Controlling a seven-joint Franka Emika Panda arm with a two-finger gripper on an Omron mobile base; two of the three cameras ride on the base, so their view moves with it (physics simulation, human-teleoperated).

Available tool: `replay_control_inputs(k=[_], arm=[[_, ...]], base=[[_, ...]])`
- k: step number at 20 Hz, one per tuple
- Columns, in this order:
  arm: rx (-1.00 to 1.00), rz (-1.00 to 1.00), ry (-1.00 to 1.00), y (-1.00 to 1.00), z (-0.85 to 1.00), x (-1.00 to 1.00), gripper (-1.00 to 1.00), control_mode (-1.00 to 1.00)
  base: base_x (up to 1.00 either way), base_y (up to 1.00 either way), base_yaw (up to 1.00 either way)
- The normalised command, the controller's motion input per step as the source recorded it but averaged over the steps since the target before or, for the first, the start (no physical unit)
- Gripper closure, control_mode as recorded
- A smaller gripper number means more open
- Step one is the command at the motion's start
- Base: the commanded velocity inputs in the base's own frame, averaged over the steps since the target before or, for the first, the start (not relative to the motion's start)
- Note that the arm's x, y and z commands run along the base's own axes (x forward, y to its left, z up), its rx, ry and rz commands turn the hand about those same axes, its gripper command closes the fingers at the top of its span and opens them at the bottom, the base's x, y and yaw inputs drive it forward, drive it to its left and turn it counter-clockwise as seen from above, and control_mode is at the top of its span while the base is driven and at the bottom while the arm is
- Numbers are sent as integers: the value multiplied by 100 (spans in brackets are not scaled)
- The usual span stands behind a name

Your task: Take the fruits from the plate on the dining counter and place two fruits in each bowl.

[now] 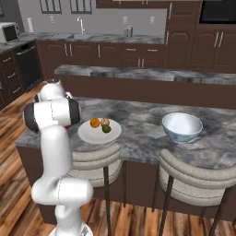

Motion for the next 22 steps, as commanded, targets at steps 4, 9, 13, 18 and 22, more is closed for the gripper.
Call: replay_control_inputs(k=[4,9,13,18,22], arm=[[10,-3,-20,-78,33,-37,-100,-100],[13,-10,-5,-95,14,-19,-100,-100],[13,-27,0,-98,6,-9,-100,-100],[9,-38,2,-90,13,-9,-100,-100],[5,-32,21,-66,19,-11,-100,-100]], base=[[0,0,0],[0,0,0],[0,0,0],[0,0,0],[0,0,0]])
